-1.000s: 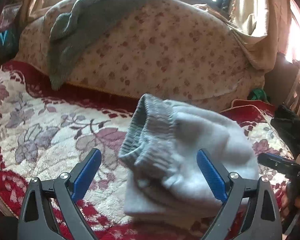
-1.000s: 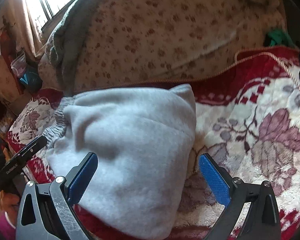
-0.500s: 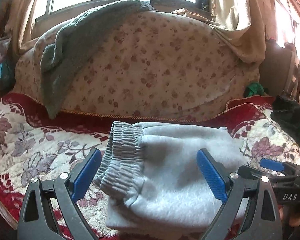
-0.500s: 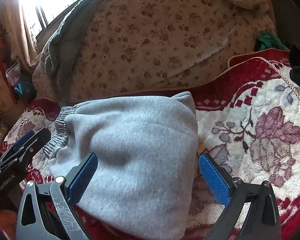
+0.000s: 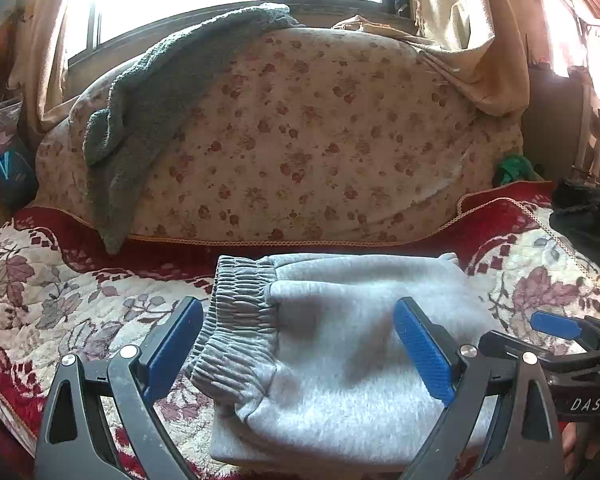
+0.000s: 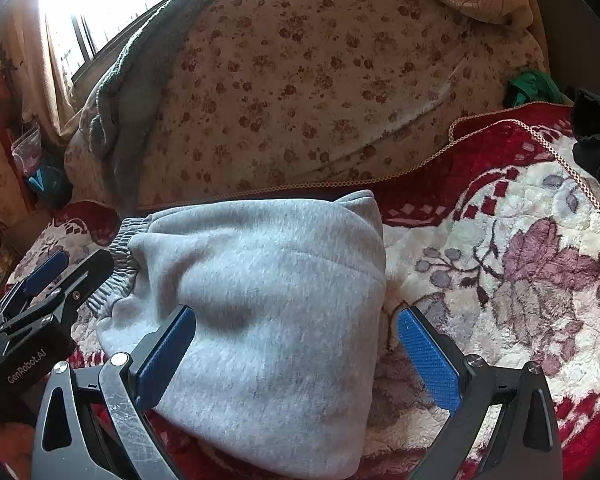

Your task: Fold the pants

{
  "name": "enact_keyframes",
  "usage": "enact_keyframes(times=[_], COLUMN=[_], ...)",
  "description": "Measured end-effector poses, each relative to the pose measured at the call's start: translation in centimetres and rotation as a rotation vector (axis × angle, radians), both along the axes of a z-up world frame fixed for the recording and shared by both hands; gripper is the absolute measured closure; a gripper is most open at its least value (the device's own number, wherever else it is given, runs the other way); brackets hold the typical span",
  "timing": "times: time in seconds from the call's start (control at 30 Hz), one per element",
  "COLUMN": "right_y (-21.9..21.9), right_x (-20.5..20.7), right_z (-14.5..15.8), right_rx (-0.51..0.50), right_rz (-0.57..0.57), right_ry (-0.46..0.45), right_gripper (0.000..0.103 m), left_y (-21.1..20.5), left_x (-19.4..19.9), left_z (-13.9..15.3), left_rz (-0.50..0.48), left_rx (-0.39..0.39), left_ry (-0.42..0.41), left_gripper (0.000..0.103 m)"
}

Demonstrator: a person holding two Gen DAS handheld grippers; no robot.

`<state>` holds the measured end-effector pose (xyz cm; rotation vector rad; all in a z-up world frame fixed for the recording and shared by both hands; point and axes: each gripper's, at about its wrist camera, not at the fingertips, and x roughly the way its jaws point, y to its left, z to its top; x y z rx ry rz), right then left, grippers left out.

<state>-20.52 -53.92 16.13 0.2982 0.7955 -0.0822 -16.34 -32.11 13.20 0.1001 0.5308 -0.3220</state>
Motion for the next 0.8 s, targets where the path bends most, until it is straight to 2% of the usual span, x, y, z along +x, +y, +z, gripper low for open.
enact_keyframes(times=[0.33,0.8], right_y=[0.33,1.05], right_x=[0.30,0.89], right_z=[-0.05,-0.22], right_rx=[-0.015,-0.033], right_rz=[0.018,0.042], right_ry=[0.002,0.004], right_gripper=[0.000,0.000], left_y=[-0.07,0.64], left_x=[0.26,0.61], left_z=[-0.40,-0.56], left_rz=[-0.005,0.007], left_rx=[0.022,0.013], left_ry=[0.022,0.035], left_gripper=[0.007,0.007])
